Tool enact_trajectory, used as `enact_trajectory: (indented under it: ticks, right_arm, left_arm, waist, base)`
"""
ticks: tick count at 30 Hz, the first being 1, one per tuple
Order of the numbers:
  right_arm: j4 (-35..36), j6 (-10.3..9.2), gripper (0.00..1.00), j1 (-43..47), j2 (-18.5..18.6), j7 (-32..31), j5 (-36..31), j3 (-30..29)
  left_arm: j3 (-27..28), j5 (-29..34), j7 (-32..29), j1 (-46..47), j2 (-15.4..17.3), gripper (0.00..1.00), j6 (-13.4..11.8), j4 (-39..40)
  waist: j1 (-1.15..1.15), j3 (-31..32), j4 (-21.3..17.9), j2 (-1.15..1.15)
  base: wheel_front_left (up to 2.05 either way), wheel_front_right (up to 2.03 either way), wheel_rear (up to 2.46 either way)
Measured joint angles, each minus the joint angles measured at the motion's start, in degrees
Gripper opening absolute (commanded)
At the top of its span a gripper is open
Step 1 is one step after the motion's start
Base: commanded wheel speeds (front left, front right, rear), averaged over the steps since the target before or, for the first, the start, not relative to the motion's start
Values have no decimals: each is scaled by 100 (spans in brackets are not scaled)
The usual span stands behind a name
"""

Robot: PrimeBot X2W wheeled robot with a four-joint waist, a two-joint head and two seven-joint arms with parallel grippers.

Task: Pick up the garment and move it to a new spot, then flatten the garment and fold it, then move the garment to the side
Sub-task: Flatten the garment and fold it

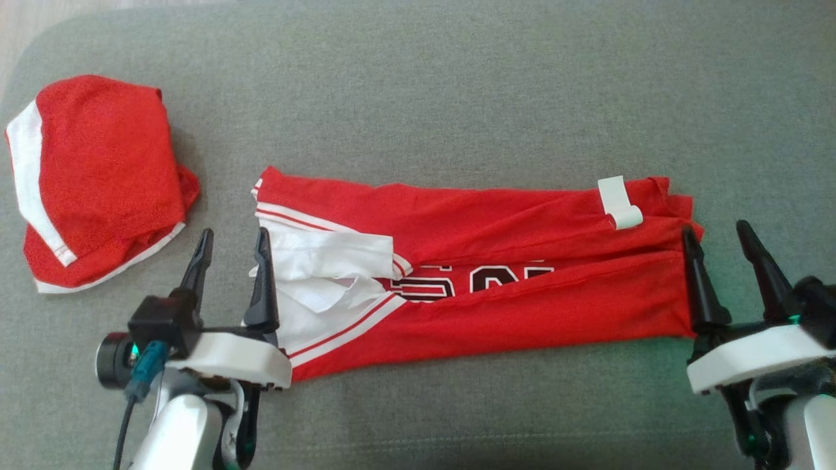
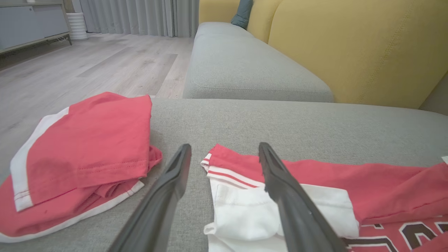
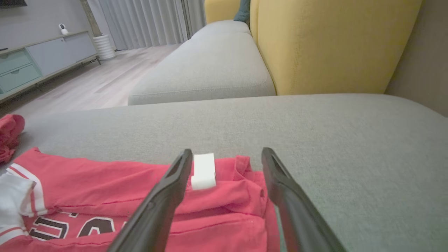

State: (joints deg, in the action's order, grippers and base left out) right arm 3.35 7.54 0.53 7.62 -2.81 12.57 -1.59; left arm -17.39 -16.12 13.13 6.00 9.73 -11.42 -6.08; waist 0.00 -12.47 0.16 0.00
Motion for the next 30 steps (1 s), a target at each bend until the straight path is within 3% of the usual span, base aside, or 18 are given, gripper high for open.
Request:
enact_trajectory:
  ticks: [11, 17, 30]
  right_arm:
    - [-1329, 0, 100, -1027, 231, -22, 232, -164]
    - [-1856, 0, 100, -1156, 229, -493, 307, -164]
    - [-1708, 0, 100, -1144, 41, -1394, 460, -287]
  left_arm:
    - [-102, 92, 8, 359, -4, 100, 9, 48]
    - [-175, 91, 46, 428, -24, 100, 33, -29]
    - [-188, 92, 108, 530, -30, 100, 35, -142]
  waist:
    - [0, -454, 52, 0]
    - [0, -600, 95, 0]
    - [0, -717, 28, 0]
  base:
    - [0, 0, 0]
    - [0, 0, 0]
    - [0, 0, 0]
